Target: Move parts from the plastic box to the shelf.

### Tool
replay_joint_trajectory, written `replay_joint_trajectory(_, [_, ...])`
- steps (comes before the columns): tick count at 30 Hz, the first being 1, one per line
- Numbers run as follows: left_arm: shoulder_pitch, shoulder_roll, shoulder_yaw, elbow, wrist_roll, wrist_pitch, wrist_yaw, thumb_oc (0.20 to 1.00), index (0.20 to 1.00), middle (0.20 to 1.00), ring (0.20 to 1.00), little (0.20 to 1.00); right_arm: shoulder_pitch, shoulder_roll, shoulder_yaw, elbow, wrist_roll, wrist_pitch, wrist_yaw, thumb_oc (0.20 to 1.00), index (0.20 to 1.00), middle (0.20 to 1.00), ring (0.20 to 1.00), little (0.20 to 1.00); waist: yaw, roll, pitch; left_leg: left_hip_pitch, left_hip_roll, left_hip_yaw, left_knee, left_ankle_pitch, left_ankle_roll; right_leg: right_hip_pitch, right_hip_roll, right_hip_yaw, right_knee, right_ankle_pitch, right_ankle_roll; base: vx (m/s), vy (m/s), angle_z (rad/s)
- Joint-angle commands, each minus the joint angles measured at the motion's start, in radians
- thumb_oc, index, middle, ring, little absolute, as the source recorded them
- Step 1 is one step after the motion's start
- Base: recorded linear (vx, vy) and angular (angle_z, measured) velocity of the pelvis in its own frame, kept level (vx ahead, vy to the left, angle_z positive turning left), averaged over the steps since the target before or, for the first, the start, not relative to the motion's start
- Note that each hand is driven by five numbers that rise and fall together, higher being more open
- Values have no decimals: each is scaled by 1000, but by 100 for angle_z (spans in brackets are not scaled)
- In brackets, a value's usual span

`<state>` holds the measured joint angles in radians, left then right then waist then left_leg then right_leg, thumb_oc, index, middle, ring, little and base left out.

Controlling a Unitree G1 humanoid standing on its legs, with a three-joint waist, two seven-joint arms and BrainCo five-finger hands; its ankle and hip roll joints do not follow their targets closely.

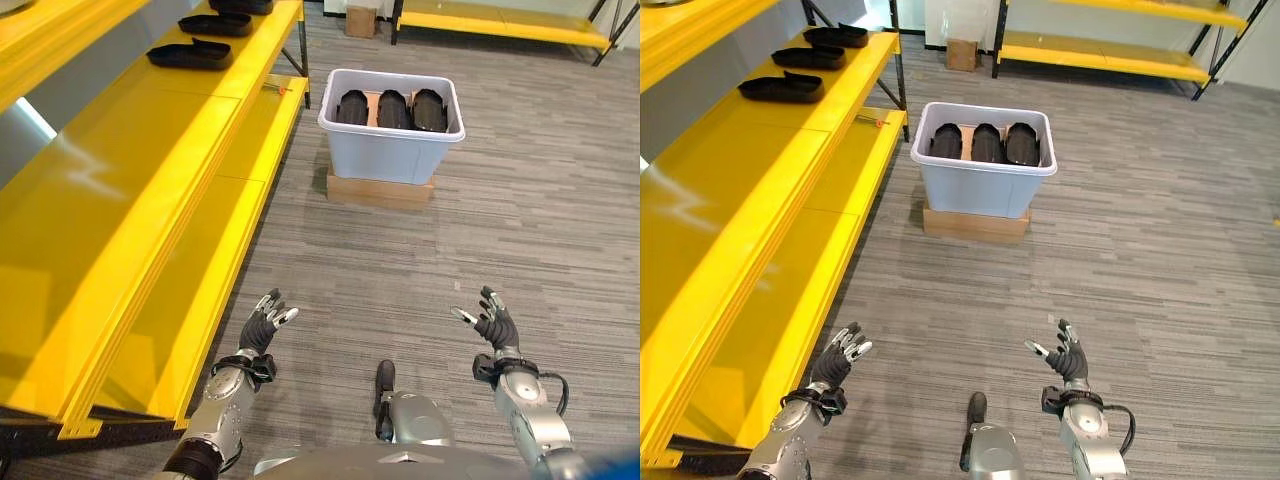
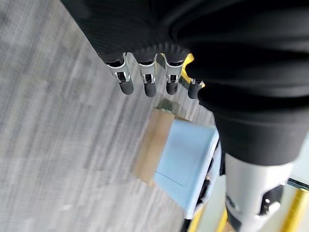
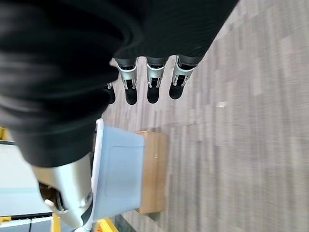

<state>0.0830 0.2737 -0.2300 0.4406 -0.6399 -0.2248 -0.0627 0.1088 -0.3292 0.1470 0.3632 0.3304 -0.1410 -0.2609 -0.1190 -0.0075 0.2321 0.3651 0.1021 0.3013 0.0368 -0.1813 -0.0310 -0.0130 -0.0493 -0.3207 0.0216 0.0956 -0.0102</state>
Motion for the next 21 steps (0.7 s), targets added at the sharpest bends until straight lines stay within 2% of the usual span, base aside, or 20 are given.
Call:
replay_joint_trajectory(1, [-11,7,1,-73,-2,-112,-13,1000,1000,1000,1000,1000,-36,-19,-10,-29,8,-70,-3,1000,1000,1000,1000,1000,-11,-43,-48,-68,-74,69,64,-24,59,-29,-69,13,32,-5,124,366,-403,-27])
replay_joint_trajectory(2, [-13,-6,6,-68,-20,-121,-1,1000,1000,1000,1000,1000,-44,-37,-7,-23,2,-68,6,1000,1000,1000,1000,1000,-9,-33,-65,-93,-46,71,199,53,10,-1,-27,18,24,-49,80,330,-408,-29])
replay_joint_trajectory(3, [-15,-11,9,-65,-37,-121,2,1000,1000,1000,1000,1000,-46,-45,-6,-21,0,-66,6,1000,1000,1000,1000,1000,-9,-32,-69,-113,-25,80,275,102,-15,10,-11,19,23,-66,61,304,-397,-31])
replay_joint_trajectory(4, [-16,-13,10,-63,-45,-119,1,1000,1000,1000,1000,1000,-47,-47,-6,-20,1,-64,7,1000,1000,1000,1000,1000,-9,-31,-71,-123,-16,81,296,114,-24,13,-5,19,23,-72,54,252,-328,-18])
replay_joint_trajectory(5, [-21,-20,19,-53,-89,-112,0,1000,1000,1000,1000,1000,-47,-60,-6,-16,7,-60,22,1000,1000,1000,1000,1000,-13,-27,-79,-146,27,102,408,183,-65,31,19,11,28,-110,21,250,-312,-28])
replay_joint_trajectory(7, [-29,-31,30,-43,-125,-103,15,1000,1000,1000,1000,1000,-42,-69,-5,-14,-13,-61,49,1000,1000,1000,1000,1000,-9,-29,-73,-233,92,103,575,280,-115,69,44,13,22,-147,-16,271,-367,-29])
replay_joint_trajectory(8, [-38,-32,34,-41,-122,-95,22,1000,1000,1000,1000,1000,-42,-71,-1,-14,-21,-62,45,1000,1000,1000,1000,1000,-3,-42,-60,-322,136,92,709,298,-127,97,46,22,13,-155,-34,248,-304,-14])
replay_joint_trajectory(9, [-59,-35,45,-38,-107,-90,20,1000,1000,1000,1000,1000,-50,-77,7,-21,10,-58,58,1000,1000,1000,1000,1000,6,-50,-28,-421,168,75,710,270,-99,129,47,50,19,-168,-39,194,-148,-10])
replay_joint_trajectory(11, [-65,-32,50,-46,-107,-92,27,1000,1000,1000,1000,1000,-61,-74,22,-26,-12,-58,65,1000,1000,1000,1000,1000,6,-53,-17,-404,173,116,551,246,-75,149,37,65,16,-174,-26,281,134,-41])
replay_joint_trajectory(12, [-62,-34,55,-48,-122,-99,47,1000,1000,1000,1000,1000,-57,-79,33,-51,-34,-31,69,1000,1000,1000,1000,1000,-5,-43,-24,-381,143,143,287,265,-64,164,19,72,3,-165,2,467,408,-87])
replay_joint_trajectory(13, [-63,-35,62,-37,-146,-111,77,1000,1000,1000,1000,1000,-39,-85,43,-70,-38,-12,69,1000,1000,1000,1000,1000,-10,-35,-32,-365,111,148,109,303,-67,184,4,67,-11,-157,23,660,524,-111])
replay_joint_trajectory(14, [-59,-36,88,-6,-173,-132,62,1000,1000,1000,1000,1000,-18,-96,62,-69,-53,-21,81,1000,1000,1000,1000,1000,4,-25,-30,-388,113,103,-8,376,-92,220,-1,75,-25,-160,33,481,322,-93])
replay_joint_trajectory(16, [-55,-35,102,3,-165,-145,56,1000,1000,1000,1000,1000,-15,-102,74,-65,-62,-30,90,1000,1000,1000,1000,1000,13,-24,-27,-400,118,76,-42,388,-98,234,-7,82,-24,-166,38,413,261,-56])
replay_joint_trajectory(17, [-46,-30,126,10,-152,-165,65,1000,1000,1000,1000,1000,-24,-113,89,-61,-65,-30,111,1000,1000,1000,1000,1000,24,-23,-24,-398,120,56,-67,356,-90,248,-26,92,1,-195,49,448,318,-40])
replay_joint_trajectory(18, [-42,-29,135,11,-151,-163,67,1000,1000,1000,1000,1000,-23,-114,91,-59,-62,-30,112,1000,1000,1000,1000,1000,27,-23,-27,-399,120,55,-54,346,-87,248,-31,91,10,-202,51,551,411,-81])
replay_joint_trajectory(19, [-47,-19,149,23,-141,-154,75,1000,1000,1000,1000,1000,-26,-113,92,-53,-26,-28,123,1000,1000,1000,1000,1000,27,-24,-33,-397,108,86,-22,303,-62,260,-42,76,44,-235,57,345,242,-80])
replay_joint_trajectory(21, [-56,-10,147,26,-124,-149,77,1000,1000,1000,1000,1000,-23,-108,92,-57,-23,-33,122,1000,1000,1000,1000,1000,27,-28,-37,-392,95,95,-13,274,-44,264,-43,69,56,-249,59,275,216,-24])
